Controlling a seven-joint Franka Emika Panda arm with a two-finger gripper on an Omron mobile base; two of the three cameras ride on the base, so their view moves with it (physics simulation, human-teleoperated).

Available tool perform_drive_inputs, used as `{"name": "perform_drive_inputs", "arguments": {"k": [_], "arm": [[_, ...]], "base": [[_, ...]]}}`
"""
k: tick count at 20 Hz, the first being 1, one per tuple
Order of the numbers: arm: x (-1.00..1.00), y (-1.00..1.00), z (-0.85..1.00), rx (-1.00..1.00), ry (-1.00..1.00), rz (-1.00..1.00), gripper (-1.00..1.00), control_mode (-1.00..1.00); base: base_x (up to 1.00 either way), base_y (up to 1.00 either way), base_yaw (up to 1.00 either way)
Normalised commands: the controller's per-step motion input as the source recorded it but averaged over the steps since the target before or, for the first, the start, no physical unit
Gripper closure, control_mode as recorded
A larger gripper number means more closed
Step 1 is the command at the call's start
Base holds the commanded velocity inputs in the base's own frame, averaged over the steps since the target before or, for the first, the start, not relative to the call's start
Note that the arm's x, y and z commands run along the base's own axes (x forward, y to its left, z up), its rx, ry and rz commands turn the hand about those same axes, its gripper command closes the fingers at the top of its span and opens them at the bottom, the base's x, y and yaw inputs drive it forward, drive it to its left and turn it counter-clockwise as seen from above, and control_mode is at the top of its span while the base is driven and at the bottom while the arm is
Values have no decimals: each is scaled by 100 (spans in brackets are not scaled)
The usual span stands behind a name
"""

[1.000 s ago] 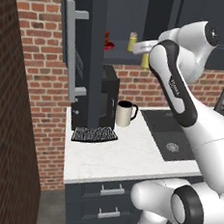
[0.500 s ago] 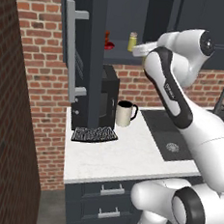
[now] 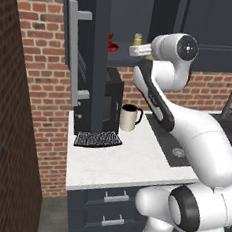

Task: Put the shaker and condiment bottle from the counter next to their counterparts in the cabinet.

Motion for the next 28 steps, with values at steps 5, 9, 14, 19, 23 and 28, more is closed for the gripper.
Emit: {"name": "perform_drive_inputs", "arguments": {"k": [5,9,14,19,23,28], "arm": [[31,0,0,0,-3,-17,100,-100],[32,0,0,2,-1,-15,100,-100],[27,-1,0,4,0,-10,100,-100],[27,-3,0,4,0,-6,100,-100],[27,-5,0,3,0,-4,100,-100],[25,-8,0,0,0,-1,100,-100]], "base": [[0,0,0],[0,0,0],[0,0,0],[0,0,0],[0,0,0],[0,0,0]]}}
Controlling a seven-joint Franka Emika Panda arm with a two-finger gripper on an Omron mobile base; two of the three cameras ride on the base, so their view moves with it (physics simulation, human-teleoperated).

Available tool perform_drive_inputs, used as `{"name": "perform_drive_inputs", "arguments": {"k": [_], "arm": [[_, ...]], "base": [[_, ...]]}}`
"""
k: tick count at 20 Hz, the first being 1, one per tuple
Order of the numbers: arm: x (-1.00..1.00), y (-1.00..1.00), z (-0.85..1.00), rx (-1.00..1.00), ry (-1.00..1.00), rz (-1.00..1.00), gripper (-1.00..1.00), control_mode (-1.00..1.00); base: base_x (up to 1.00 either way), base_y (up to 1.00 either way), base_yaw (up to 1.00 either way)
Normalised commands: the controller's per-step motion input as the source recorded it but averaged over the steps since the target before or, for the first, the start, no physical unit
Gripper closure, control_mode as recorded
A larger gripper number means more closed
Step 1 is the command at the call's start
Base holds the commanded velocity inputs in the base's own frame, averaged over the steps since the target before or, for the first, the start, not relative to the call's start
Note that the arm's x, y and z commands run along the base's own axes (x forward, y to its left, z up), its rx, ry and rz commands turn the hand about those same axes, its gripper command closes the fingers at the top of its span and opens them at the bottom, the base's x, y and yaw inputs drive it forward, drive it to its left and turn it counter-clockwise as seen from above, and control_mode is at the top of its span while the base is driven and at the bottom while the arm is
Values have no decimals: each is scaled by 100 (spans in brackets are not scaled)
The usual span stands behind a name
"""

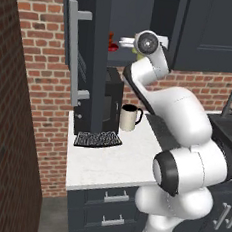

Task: Put the shaker and condiment bottle from the counter next to their counterparts in the cabinet.

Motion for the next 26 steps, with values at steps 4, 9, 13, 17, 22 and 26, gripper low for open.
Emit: {"name": "perform_drive_inputs", "arguments": {"k": [4,9,13,17,22,26], "arm": [[21,-7,-11,1,0,0,100,-100],[25,-1,-21,0,0,0,100,-100],[33,0,-11,0,-1,-1,100,-100],[41,0,-7,0,-4,0,100,-100],[39,0,-15,0,-8,0,100,-100],[23,-3,-22,0,-9,0,100,-100]], "base": [[0,0,0],[0,0,0],[0,0,0],[0,0,0],[0,0,0],[0,0,0]]}}
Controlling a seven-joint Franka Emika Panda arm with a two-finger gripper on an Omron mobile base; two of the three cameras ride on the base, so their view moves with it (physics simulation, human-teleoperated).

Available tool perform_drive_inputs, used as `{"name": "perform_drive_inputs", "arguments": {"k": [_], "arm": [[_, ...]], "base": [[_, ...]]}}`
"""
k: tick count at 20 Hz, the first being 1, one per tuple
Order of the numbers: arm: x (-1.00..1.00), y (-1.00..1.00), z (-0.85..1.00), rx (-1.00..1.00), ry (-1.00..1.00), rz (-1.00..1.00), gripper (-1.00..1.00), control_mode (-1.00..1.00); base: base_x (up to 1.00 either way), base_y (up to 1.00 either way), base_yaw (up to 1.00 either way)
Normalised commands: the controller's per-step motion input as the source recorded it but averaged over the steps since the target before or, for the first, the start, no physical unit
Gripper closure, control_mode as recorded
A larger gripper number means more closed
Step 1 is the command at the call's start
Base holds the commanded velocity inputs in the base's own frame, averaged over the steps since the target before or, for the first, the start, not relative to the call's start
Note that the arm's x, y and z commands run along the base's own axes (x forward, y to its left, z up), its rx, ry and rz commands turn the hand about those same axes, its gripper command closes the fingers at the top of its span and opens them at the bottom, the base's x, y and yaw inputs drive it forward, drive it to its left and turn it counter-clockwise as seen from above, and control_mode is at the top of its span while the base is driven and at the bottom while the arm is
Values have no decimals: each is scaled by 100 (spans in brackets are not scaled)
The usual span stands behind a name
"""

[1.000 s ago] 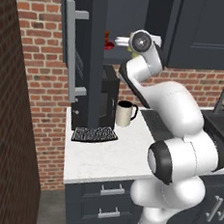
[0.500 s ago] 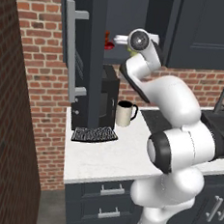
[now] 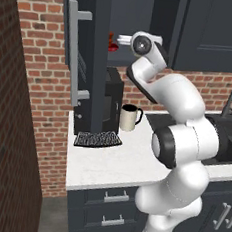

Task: Put the shaker and condiment bottle from the counter next to their counterparts in the cabinet.

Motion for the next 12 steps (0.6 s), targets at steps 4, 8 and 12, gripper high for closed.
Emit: {"name": "perform_drive_inputs", "arguments": {"k": [4,8,12], "arm": [[7,0,-13,3,-3,0,-100,-100],[1,0,1,7,0,0,-100,-100],[0,0,26,10,2,0,-100,-100]], "base": [[0,0,0],[0,0,0],[0,0,0]]}}
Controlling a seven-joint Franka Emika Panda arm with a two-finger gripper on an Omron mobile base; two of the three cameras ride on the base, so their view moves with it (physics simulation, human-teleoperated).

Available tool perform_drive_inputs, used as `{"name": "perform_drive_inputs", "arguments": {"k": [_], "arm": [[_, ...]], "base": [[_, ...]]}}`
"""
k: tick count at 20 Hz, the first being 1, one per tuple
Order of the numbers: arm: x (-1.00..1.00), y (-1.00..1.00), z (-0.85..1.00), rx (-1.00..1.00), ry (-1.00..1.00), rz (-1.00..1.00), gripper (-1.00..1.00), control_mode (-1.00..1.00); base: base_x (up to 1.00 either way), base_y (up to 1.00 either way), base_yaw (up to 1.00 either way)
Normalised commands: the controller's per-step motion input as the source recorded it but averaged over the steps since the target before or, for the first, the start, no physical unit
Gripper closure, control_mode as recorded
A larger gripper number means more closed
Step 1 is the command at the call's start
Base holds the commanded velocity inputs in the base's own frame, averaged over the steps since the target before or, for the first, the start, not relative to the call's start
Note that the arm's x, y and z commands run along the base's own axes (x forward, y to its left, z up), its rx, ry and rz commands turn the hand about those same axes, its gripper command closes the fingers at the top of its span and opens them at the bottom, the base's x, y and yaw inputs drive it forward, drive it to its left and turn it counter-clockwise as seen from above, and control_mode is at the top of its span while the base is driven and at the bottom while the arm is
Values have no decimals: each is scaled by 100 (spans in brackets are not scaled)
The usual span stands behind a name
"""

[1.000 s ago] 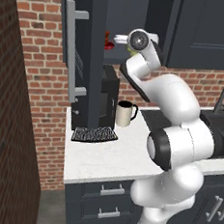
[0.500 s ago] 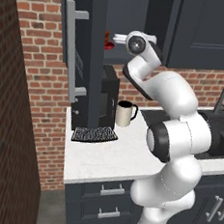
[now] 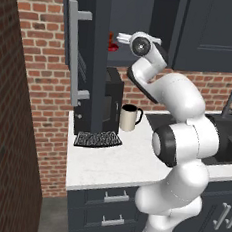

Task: Put the shaker and condiment bottle from the counter next to their counterparts in the cabinet.

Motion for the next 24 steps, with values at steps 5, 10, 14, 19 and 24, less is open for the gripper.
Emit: {"name": "perform_drive_inputs", "arguments": {"k": [5,10,14,19,24], "arm": [[-21,0,39,10,0,0,-100,-100],[-51,0,32,8,0,0,-100,-100],[-71,-5,20,7,0,0,-100,-100],[-76,-12,7,6,-1,0,-100,-100],[-74,-2,7,5,0,0,-100,-100]], "base": [[0,0,0],[0,0,0],[0,0,0],[0,0,0],[0,0,0]]}}
